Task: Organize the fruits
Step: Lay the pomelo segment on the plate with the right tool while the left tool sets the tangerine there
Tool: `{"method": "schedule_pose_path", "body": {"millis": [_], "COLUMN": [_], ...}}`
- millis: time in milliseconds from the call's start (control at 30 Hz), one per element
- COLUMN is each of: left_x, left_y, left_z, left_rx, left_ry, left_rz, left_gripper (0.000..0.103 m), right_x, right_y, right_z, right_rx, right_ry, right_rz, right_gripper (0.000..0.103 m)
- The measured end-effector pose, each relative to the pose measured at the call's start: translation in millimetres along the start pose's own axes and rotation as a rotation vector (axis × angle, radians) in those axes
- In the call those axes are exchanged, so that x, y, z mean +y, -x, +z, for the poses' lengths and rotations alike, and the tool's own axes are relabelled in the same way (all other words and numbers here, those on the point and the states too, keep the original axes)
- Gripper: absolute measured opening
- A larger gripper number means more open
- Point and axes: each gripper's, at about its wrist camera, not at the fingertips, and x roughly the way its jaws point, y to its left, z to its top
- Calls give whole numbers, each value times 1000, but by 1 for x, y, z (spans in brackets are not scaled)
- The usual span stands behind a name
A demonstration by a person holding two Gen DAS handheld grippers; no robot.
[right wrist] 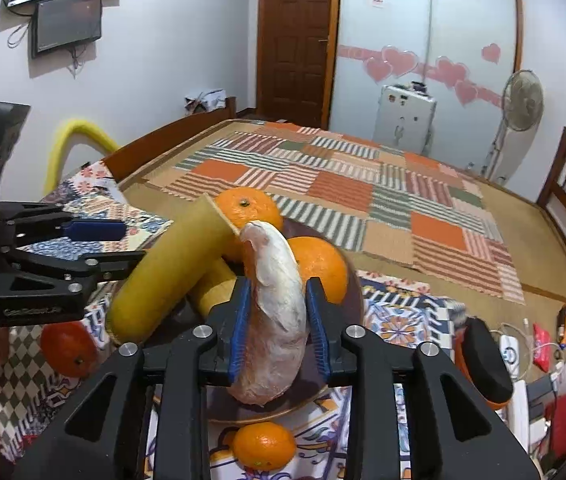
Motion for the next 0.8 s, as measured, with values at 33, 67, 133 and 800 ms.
{"method": "schedule_pose_path", "body": {"millis": [33, 67, 133, 800], "left_x": [0, 0, 0, -13], "left_y": [2, 3, 9, 82], "left_z": [0, -1, -1, -36], "left_rx": [-3, -6, -12, -67], "left_ry": [-1, 0, 7, 13], "left_rz": [1, 0, -4, -4], "left_gripper": [48, 48, 48, 48], "right_x": [-1, -3, -3, 5], "right_y": [1, 3, 8, 59], "right_z": [0, 0, 0, -23], "right_rx": [-4, -6, -13, -32], "right_ry": [-5, -11, -13, -43], "right_rz": [3, 4, 5, 24], "right_gripper": [34, 35, 35, 36]}}
